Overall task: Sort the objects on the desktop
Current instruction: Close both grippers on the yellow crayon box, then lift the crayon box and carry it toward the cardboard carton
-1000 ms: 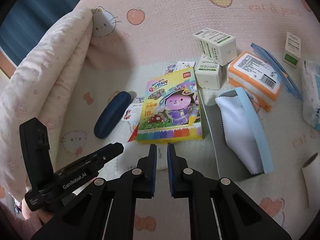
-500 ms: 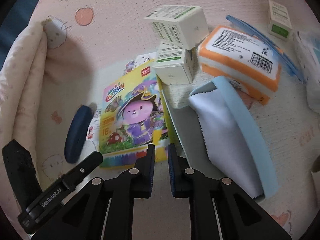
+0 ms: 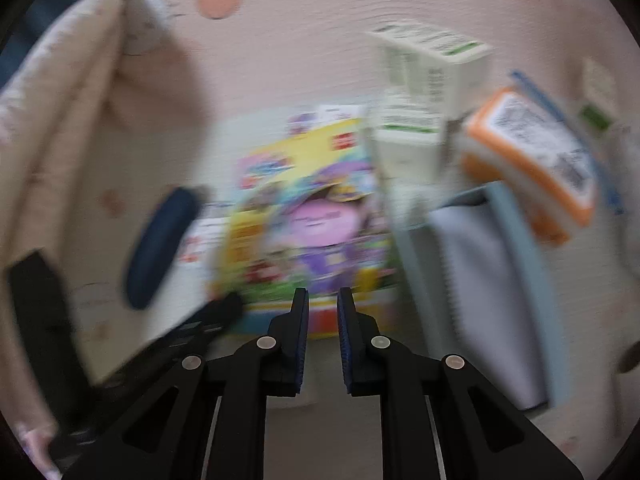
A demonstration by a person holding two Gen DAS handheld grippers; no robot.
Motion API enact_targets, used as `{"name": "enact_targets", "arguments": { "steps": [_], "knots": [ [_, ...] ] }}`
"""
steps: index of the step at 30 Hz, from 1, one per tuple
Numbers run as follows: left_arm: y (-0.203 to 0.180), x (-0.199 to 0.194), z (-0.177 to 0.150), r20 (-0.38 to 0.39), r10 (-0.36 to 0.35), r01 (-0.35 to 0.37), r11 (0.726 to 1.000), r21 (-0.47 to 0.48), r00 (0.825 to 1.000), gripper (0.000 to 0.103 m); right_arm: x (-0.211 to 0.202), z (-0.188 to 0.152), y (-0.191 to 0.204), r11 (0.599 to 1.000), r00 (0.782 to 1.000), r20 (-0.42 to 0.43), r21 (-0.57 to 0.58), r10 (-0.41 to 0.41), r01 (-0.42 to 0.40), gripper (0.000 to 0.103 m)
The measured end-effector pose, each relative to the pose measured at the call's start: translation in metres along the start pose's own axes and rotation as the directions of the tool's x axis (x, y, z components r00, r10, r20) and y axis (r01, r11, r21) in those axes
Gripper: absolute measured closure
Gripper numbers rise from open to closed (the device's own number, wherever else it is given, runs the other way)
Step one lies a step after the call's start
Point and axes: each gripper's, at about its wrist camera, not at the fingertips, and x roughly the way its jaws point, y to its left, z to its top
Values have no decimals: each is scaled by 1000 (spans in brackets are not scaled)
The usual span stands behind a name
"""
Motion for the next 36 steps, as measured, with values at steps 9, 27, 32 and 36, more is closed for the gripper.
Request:
{"name": "enact_targets", "arguments": {
  "steps": [9, 27, 32, 36],
  "knots": [
    [-3, -2, -2, -3, -1, 1, 1000, 18, 1000, 64, 21, 5, -4, 963, 969, -6, -106, -249, 247, 53],
    [-23, -20, -14, -19, 72, -70, 994, 83, 997, 74, 9, 5, -32, 999, 999, -18, 11, -45, 46, 57],
    [-23, -36, -34, -67, 54, -46, 992, 119, 996, 75, -13, -15, -29, 998, 996, -61, 0, -58, 59, 57],
    [-20, -45, -57, -88, 90, -72, 979, 189, 992, 75, -14, -48, -32, 998, 992, -116, 24, -57, 60, 59]
  ]
}}
